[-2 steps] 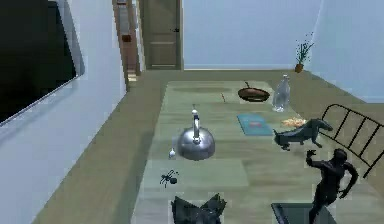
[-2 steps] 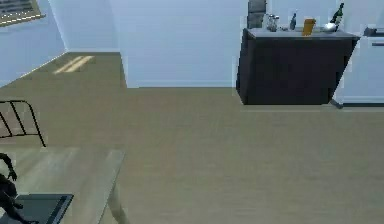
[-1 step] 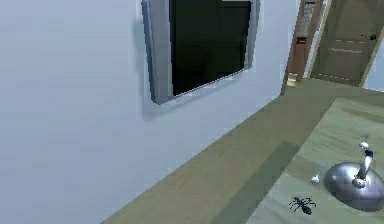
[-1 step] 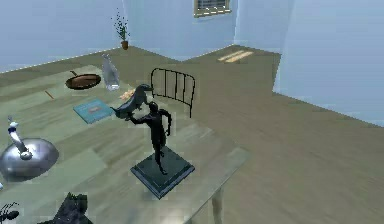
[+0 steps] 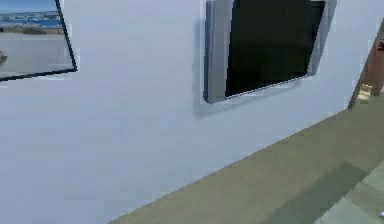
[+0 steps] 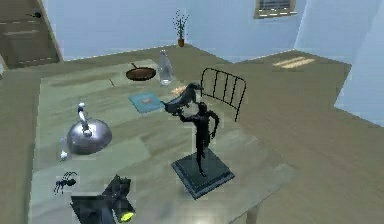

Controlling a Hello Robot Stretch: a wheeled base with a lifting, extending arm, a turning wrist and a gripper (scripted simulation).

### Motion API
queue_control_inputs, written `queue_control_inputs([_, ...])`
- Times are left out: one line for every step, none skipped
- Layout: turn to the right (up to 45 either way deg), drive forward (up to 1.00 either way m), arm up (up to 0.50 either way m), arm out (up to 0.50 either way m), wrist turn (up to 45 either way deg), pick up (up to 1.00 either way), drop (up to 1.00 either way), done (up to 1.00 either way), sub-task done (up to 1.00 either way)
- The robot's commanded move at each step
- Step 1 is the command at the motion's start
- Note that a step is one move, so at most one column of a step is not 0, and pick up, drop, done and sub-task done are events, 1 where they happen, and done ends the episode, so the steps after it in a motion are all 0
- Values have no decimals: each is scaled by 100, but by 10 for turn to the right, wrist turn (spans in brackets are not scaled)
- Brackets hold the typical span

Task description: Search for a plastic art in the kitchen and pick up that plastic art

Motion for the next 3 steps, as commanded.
queue_control_inputs([450,0,0,0,0,0,0,0,0])
queue_control_inputs([450,0,0,0,0,0,0,0,0])
queue_control_inputs([450,0,0,0,0,0,0,0,0])
